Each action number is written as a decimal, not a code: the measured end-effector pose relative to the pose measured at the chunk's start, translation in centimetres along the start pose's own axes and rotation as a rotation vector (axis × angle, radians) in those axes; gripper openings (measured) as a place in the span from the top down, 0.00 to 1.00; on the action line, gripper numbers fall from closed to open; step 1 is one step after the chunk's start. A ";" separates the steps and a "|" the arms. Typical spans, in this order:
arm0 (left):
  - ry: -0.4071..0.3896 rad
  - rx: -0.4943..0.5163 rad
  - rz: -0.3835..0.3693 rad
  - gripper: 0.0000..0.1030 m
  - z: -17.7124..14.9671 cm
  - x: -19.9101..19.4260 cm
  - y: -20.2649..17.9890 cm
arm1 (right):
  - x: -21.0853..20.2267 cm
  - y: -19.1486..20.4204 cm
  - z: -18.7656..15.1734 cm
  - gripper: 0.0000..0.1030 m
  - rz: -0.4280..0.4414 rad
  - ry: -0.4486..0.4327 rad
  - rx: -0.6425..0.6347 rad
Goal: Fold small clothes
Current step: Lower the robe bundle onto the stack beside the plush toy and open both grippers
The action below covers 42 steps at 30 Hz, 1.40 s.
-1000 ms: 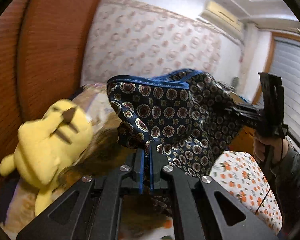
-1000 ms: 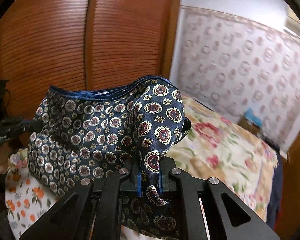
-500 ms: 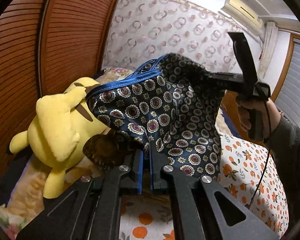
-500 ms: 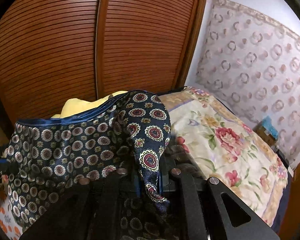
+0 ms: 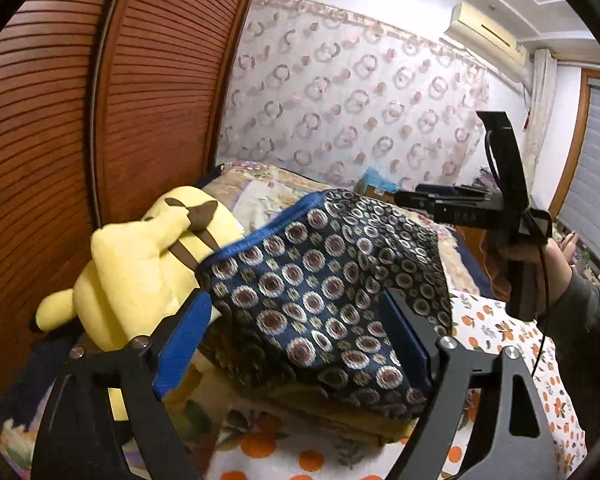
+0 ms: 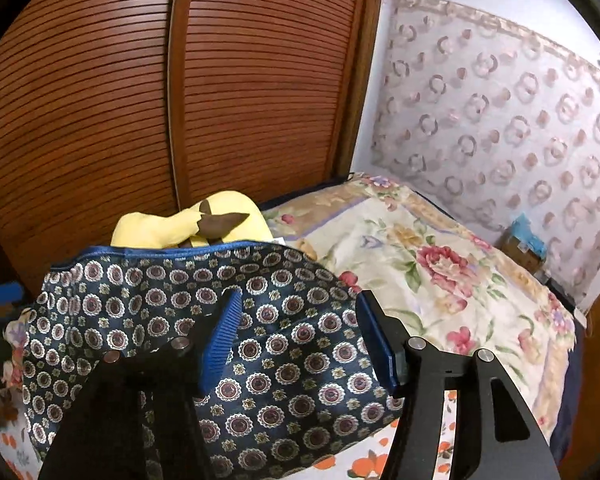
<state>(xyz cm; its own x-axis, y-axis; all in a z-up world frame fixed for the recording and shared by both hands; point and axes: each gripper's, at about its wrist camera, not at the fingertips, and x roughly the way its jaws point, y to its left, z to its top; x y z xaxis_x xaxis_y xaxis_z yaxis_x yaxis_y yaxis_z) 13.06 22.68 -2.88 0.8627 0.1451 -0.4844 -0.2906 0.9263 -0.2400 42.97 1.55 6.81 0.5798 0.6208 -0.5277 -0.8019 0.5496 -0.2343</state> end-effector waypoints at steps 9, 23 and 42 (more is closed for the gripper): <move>0.078 0.077 0.087 0.17 1.2 3.8 0.1 | -0.7 1.5 -1.5 0.40 0.083 0.068 0.070; 0.130 0.077 0.114 0.17 -1.6 2.9 1.2 | -3.3 3.4 -4.6 0.40 0.025 0.034 0.120; -0.010 0.215 -0.042 0.00 -1.6 -5.0 -5.8 | -18.4 9.2 -11.3 0.37 -0.128 -0.113 0.197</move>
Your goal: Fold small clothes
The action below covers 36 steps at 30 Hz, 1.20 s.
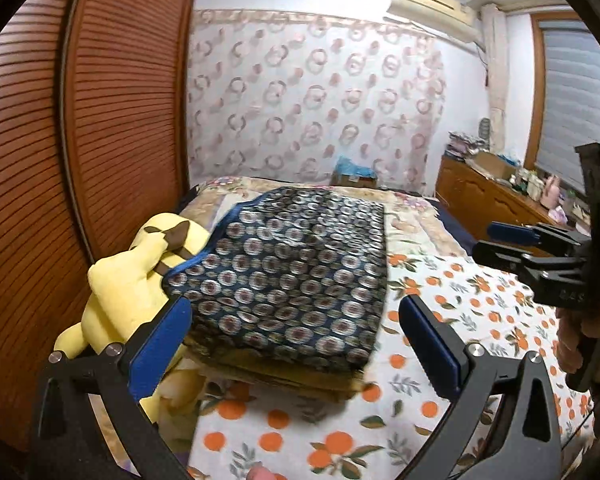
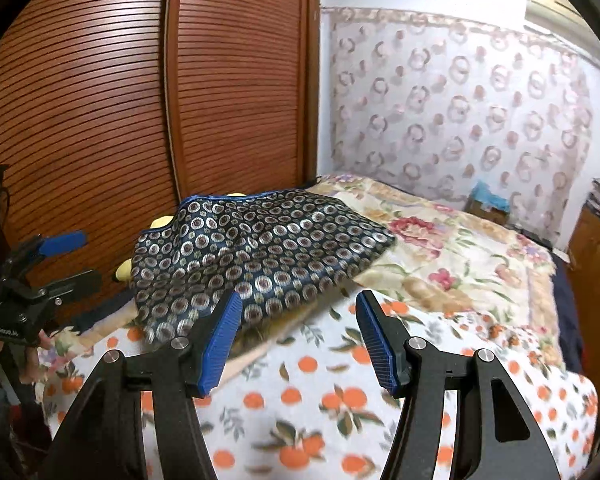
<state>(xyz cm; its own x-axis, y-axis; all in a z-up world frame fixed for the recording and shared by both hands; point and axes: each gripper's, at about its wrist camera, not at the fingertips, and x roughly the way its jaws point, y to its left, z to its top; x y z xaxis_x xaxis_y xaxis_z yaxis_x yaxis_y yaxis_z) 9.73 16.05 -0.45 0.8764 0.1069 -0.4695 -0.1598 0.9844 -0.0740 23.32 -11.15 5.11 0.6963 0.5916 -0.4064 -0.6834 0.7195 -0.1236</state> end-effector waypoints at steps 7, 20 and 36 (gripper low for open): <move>-0.007 0.046 -0.052 0.00 -0.6 -1.5 -4.0 | -5.6 1.0 -3.7 0.27 -0.077 -0.024 0.047; -0.030 0.106 -0.129 0.00 -0.1 -4.8 -11.2 | -15.8 3.8 -6.1 0.21 -0.253 -0.092 0.147; -0.078 0.130 -0.135 0.00 1.6 -7.2 -14.4 | -19.8 6.1 -7.6 0.21 -0.380 -0.163 0.233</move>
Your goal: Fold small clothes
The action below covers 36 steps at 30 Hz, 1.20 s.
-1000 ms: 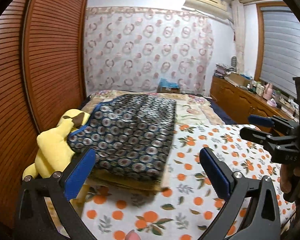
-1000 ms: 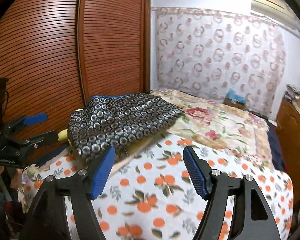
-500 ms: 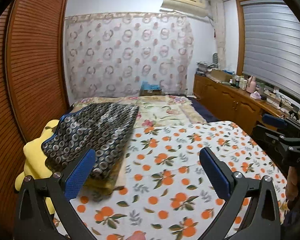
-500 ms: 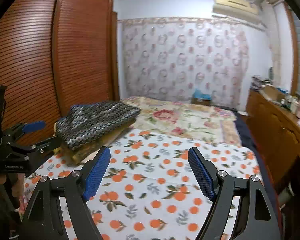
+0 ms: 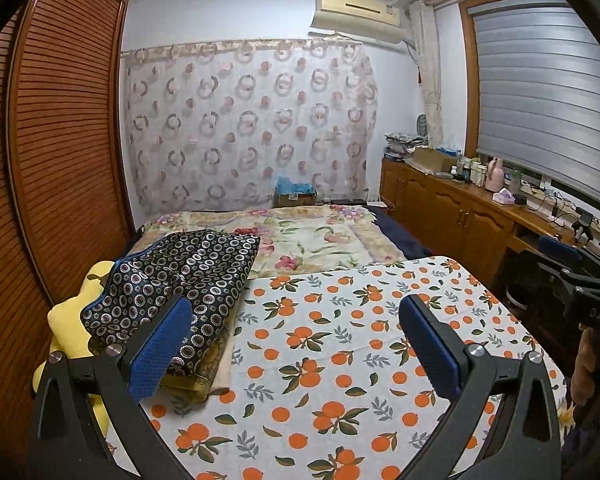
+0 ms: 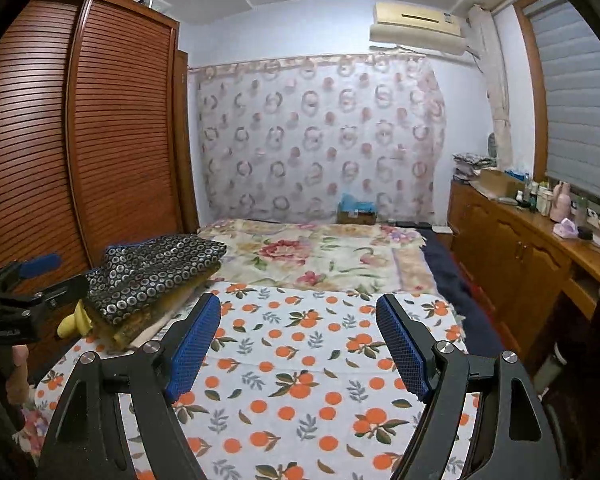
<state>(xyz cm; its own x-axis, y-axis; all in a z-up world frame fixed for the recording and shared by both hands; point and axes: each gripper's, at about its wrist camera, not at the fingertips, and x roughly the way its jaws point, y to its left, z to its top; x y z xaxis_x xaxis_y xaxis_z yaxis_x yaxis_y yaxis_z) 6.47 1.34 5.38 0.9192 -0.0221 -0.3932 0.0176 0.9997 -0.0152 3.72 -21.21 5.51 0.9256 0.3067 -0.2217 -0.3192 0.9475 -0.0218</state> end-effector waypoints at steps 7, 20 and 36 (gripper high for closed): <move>-0.018 -0.002 0.009 0.00 0.2 -0.4 0.0 | 0.4 0.3 -0.2 0.21 -0.007 -0.004 0.018; -0.014 -0.004 0.017 0.00 0.2 -0.4 -0.1 | 1.2 -0.6 0.1 0.21 -0.010 -0.006 0.030; -0.014 -0.003 0.017 0.00 0.0 -0.4 0.0 | 1.2 -1.0 0.0 0.21 -0.008 -0.012 0.023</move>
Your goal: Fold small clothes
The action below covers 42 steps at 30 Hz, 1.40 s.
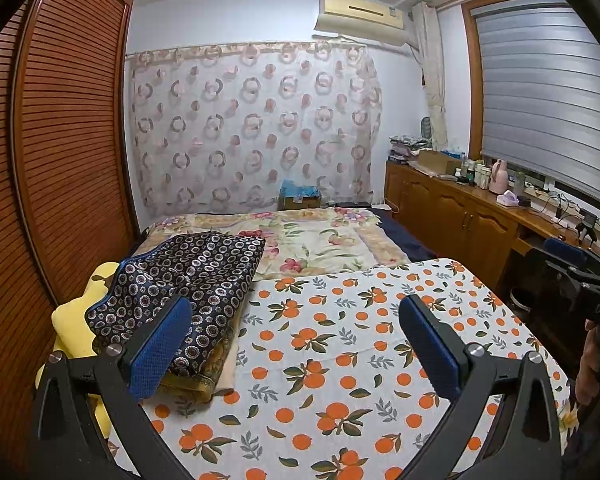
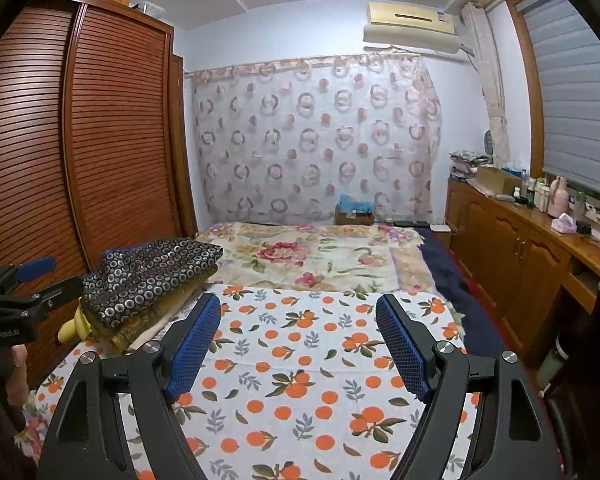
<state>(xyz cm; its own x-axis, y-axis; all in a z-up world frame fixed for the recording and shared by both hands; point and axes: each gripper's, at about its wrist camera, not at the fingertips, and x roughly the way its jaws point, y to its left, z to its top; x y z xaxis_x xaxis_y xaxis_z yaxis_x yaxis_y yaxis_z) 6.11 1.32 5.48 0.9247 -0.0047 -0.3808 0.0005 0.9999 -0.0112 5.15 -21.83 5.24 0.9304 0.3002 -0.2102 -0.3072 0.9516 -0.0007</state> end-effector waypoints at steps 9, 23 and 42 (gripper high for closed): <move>0.001 0.000 0.004 0.00 -0.1 0.1 0.1 | -0.1 -0.2 0.0 0.21 0.005 -0.002 -0.006; 0.002 -0.003 -0.003 0.00 -0.1 0.1 0.1 | 0.0 -0.3 0.1 0.21 0.000 -0.002 -0.012; -0.005 0.002 -0.009 0.00 0.1 -0.3 0.0 | -0.1 -0.3 0.0 0.21 0.002 -0.003 -0.008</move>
<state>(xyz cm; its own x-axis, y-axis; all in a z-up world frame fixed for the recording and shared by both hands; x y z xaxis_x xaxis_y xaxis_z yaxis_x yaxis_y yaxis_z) 5.83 1.34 5.70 0.9266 -0.0140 -0.3757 0.0098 0.9999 -0.0132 5.17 -22.13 5.26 0.9302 0.3027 -0.2073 -0.3111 0.9503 -0.0083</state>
